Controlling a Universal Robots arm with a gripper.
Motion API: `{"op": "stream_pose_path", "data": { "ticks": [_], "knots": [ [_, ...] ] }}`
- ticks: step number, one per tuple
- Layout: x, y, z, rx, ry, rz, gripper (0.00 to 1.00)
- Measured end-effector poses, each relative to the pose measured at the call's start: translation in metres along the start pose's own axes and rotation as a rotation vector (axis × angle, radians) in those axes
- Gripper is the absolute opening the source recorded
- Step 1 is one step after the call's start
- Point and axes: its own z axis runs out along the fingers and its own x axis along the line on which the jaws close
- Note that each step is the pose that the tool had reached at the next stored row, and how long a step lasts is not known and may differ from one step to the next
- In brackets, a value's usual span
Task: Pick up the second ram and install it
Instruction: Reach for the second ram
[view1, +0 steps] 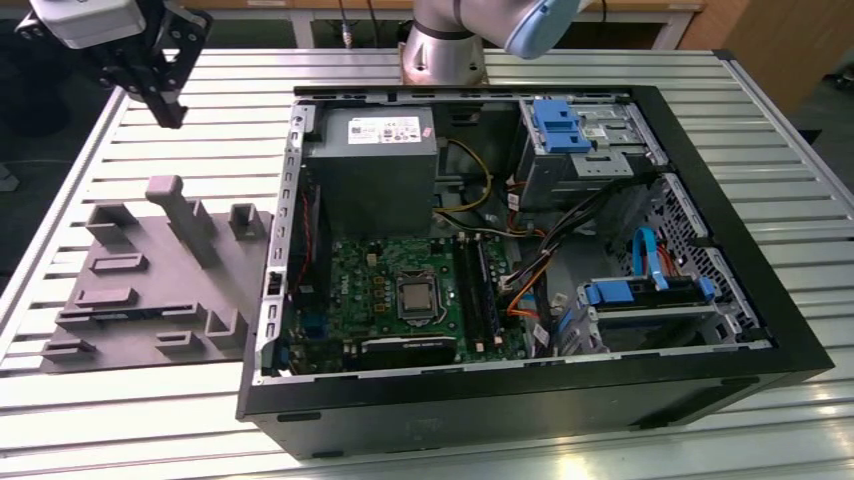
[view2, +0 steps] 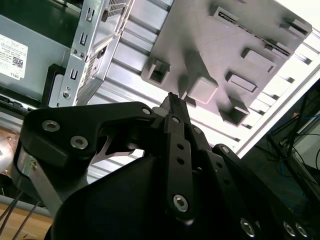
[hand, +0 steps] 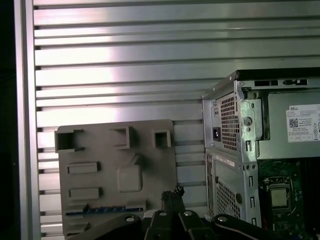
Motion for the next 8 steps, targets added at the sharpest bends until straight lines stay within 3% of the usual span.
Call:
{"op": "stream_pose_path", "data": {
  "ticks": [8],
  "knots": [
    [0.0025, -0.0013, -0.0001, -0.0001, 0.0000, 0.000, 0.11]
  ]
}}
